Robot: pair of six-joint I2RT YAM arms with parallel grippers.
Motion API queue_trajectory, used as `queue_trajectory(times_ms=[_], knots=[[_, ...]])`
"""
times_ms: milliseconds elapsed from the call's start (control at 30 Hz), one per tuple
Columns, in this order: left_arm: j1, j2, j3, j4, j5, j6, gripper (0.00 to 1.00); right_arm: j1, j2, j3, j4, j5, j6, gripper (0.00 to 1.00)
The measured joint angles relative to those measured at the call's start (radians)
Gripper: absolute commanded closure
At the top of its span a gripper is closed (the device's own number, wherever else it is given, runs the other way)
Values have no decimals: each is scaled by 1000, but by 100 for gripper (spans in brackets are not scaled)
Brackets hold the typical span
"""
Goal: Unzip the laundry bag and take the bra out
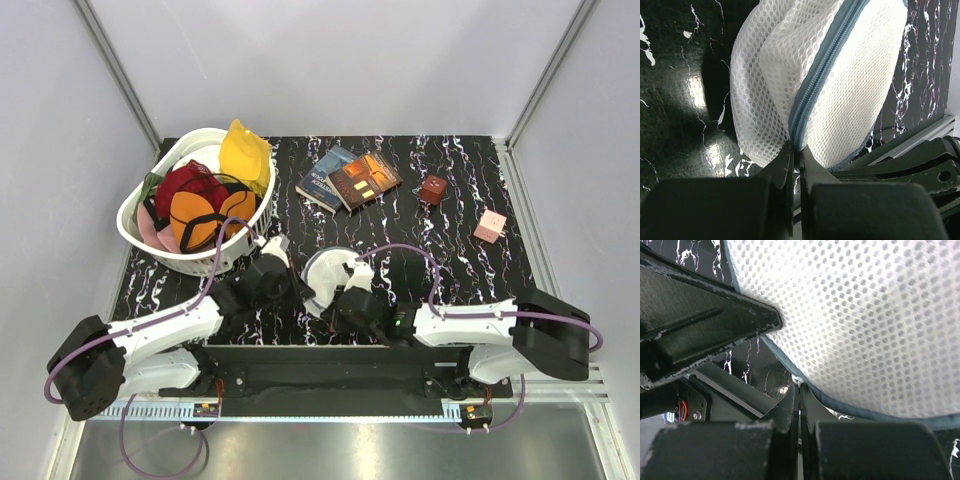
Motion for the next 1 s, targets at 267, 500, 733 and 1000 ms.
queue_trajectory(times_ms=[267,500,733,1000], knots=[[13,0,2,-1,0,14,100,1,-55,-41,-18,20,15,100],[21,0,2,-2,-2,22,100,1,-80,-63,-51,30,25,100],[24,24,23,0,2,49,97,1,-85,-63,-56,41,25,100],[32,159,135,-4,8,124,44,1,-12,7,-84,35,5,100]])
